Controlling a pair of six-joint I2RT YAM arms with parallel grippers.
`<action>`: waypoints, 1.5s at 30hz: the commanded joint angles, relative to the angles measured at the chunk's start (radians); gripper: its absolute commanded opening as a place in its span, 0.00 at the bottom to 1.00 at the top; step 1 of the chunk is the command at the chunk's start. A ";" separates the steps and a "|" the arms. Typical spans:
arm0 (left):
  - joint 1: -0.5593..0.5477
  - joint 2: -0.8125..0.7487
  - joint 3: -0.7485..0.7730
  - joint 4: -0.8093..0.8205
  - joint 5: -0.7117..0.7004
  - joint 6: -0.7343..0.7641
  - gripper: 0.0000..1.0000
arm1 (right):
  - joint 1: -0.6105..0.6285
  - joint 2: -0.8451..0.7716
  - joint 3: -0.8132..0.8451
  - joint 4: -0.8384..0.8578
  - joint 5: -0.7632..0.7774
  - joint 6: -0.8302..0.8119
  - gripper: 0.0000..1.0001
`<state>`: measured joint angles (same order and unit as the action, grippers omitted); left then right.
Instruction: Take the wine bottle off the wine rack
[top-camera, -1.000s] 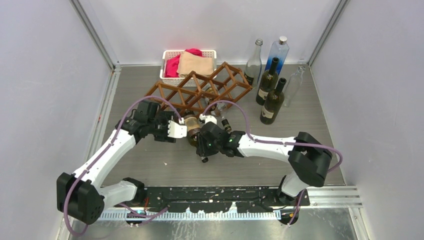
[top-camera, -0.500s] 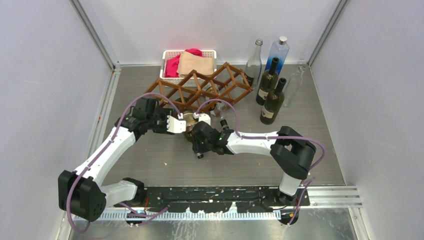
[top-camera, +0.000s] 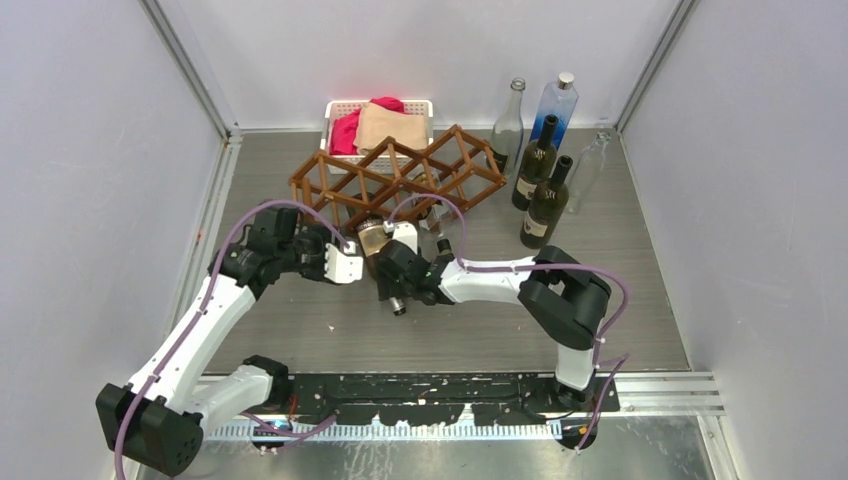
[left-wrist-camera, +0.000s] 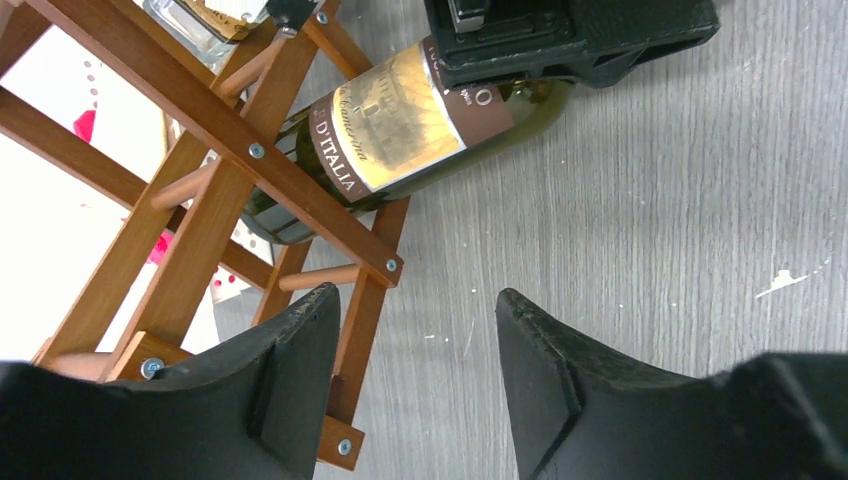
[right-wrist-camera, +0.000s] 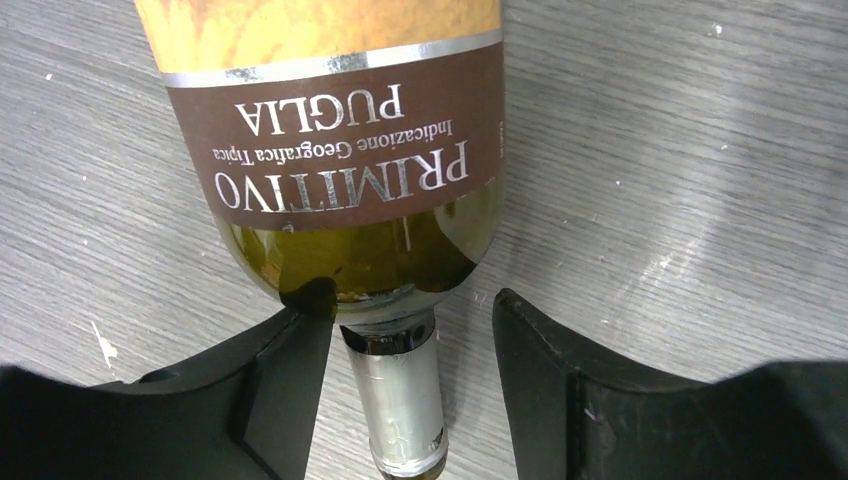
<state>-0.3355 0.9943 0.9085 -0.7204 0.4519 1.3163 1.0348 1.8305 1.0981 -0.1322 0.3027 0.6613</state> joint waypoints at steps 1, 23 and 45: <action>0.004 -0.026 0.046 -0.019 0.055 -0.026 0.61 | -0.005 0.024 0.040 0.052 0.080 0.004 0.65; 0.003 -0.069 0.019 -0.038 0.102 0.009 0.78 | 0.026 -0.290 -0.115 0.140 -0.121 -0.010 0.01; -0.041 -0.112 -0.052 0.053 0.179 -0.032 0.81 | 0.028 -0.633 -0.176 -0.077 -0.242 0.053 0.01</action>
<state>-0.3553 0.8986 0.8471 -0.7071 0.5884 1.3148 1.0630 1.2678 0.8524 -0.2951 0.0608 0.7116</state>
